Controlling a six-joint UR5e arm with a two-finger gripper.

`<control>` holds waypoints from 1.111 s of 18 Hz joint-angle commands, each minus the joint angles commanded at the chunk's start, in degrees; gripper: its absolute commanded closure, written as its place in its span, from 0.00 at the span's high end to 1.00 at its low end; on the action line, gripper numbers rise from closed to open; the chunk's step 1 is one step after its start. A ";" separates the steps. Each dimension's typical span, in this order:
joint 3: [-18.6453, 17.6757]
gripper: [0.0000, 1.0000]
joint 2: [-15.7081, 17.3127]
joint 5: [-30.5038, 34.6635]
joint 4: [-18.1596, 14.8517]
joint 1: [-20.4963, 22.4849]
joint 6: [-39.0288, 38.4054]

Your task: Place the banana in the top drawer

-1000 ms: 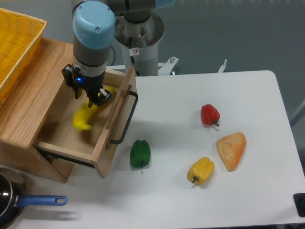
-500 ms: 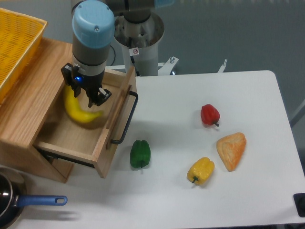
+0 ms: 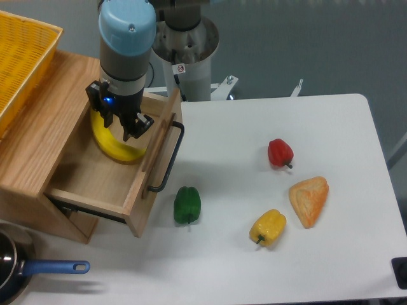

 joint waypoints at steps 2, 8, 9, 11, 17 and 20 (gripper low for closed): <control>0.00 0.53 0.70 0.00 -0.18 0.44 0.53; 0.00 0.53 4.39 0.09 -2.37 2.46 2.81; -0.09 0.53 4.66 0.09 -2.98 3.33 4.29; -0.35 0.53 5.54 0.52 -4.22 4.65 9.47; -0.88 0.54 6.68 6.84 -4.40 9.22 23.54; -0.88 0.54 6.59 8.09 -4.13 11.33 28.11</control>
